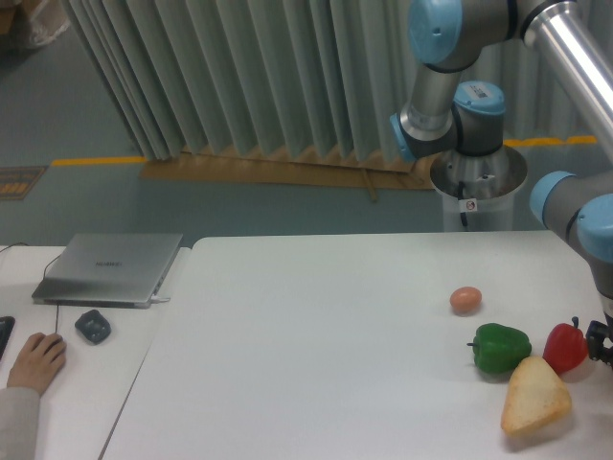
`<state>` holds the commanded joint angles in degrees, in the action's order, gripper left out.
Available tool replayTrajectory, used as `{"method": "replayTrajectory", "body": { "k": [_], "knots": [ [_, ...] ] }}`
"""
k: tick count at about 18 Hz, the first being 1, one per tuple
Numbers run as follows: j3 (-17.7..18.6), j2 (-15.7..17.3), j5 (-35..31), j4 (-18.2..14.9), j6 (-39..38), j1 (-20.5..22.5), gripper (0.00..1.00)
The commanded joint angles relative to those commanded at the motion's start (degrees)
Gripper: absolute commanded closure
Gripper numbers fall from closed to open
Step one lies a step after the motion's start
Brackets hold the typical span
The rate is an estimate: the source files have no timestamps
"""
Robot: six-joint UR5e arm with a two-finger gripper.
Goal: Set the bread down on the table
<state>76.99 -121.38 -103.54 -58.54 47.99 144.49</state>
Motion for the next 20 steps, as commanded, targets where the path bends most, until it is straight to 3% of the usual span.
{"method": "replayTrajectory", "body": {
  "k": [9,13,20],
  "knots": [
    [0.8,0.9,1.4,0.2,1.0,0.0,0.0],
    [2.8,4.1,2.1,0.1,10.5,-2.1,0.0],
    [4.4,5.0,4.7,0.1,11.1,-1.6,0.0]
  ]
}}
